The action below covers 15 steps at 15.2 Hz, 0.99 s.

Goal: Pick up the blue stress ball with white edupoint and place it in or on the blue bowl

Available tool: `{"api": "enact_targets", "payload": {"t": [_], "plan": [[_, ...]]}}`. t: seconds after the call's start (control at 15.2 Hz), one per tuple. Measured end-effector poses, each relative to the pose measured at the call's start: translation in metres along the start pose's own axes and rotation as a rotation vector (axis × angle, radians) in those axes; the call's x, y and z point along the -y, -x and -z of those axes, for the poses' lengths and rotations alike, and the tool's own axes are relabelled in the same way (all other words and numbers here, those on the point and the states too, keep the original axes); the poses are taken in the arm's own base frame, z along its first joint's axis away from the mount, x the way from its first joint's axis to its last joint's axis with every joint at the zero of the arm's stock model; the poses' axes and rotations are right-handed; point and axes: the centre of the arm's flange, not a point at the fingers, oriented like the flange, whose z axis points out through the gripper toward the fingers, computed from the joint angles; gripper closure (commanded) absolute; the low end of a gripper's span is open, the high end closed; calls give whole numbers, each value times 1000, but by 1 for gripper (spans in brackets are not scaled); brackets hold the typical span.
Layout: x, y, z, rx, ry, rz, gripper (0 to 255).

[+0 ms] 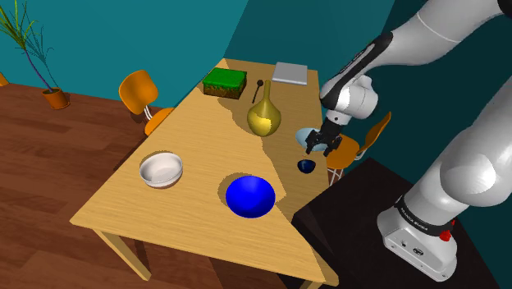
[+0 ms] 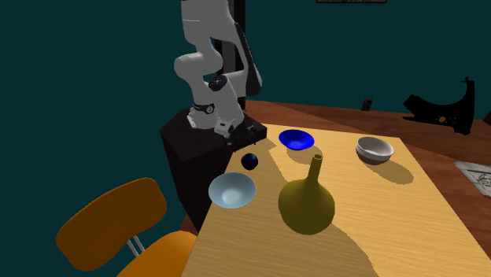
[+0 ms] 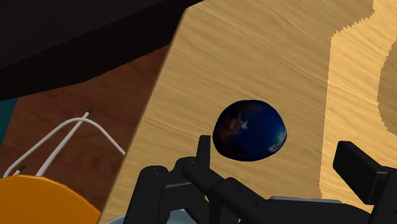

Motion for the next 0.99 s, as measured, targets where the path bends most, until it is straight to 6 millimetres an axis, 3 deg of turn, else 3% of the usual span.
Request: {"api": "enact_targets", "payload": {"t": [0.2,0.53,0.99], "plan": [[-8,-4,-33,5,-27,-46,0],[-8,-4,-62,4,-32,-56,0],[-7,-4,-76,4,-32,-57,0]]}}
